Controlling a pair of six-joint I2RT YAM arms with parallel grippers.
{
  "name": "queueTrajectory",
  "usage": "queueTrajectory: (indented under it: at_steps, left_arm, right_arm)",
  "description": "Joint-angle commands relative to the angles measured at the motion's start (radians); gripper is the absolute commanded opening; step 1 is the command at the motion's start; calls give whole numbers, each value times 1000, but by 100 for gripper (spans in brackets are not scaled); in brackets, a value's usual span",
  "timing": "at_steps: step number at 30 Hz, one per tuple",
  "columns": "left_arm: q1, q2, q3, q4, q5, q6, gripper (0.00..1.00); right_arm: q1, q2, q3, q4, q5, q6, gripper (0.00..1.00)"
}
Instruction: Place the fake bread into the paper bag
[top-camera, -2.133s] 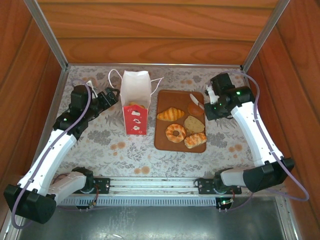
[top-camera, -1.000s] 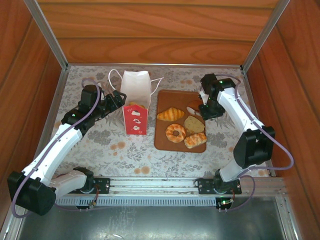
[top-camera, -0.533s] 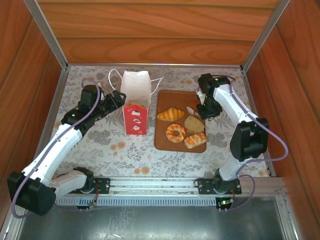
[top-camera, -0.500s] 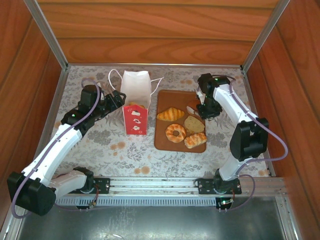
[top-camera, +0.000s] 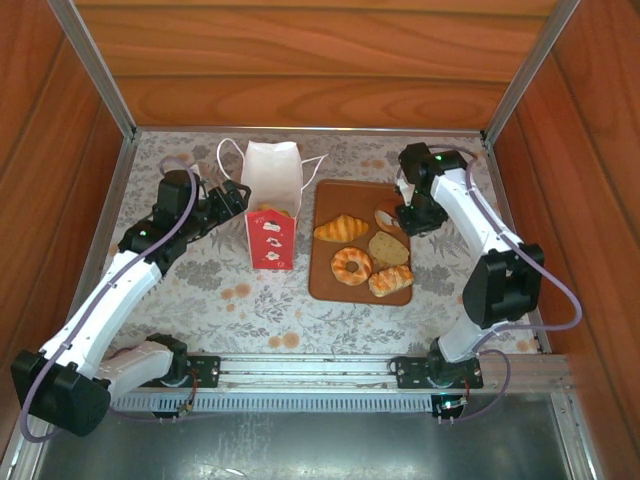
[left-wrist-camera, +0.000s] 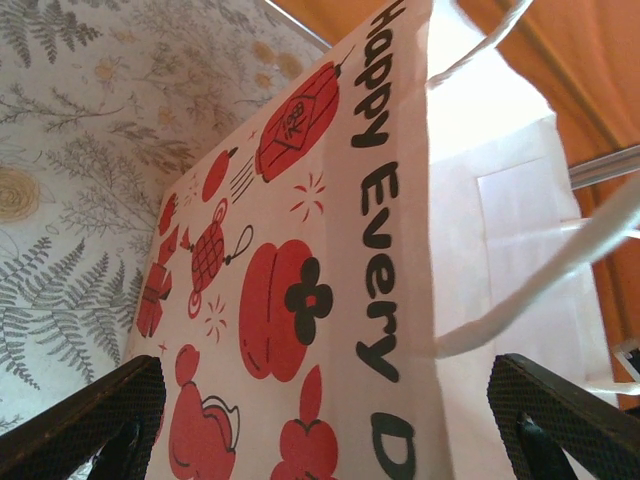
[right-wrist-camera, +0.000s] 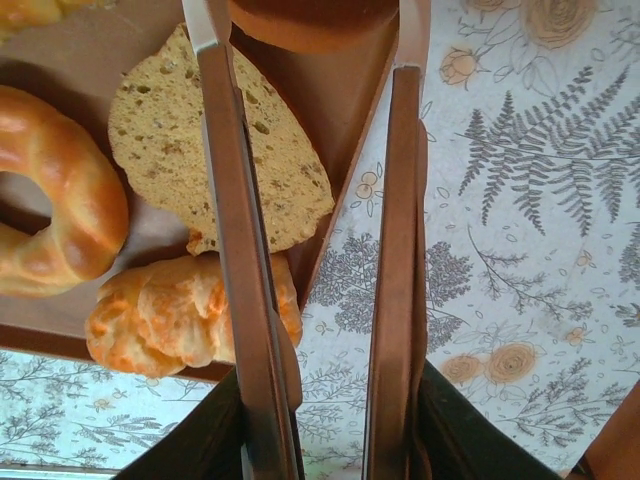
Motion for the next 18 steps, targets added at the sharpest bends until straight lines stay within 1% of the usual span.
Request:
queueTrajectory:
  at_steps: [1, 8, 14, 18]
  left_arm:
    - [-7, -11, 46, -10, 19, 11, 89]
    - [-6, 58, 102, -9, 87, -4, 87]
    - [-6, 117, 144, -5, 63, -9, 81]
    - [-7, 155, 178, 1, 32, -3, 69]
  right_arm:
    - [-4, -84, 57, -18, -3, -12, 35]
    - [-2, -196, 133, -20, -73, -15, 35]
    - [14, -272, 256, -21, -143, -12, 34]
    - [49, -285, 365, -28, -192, 1, 34]
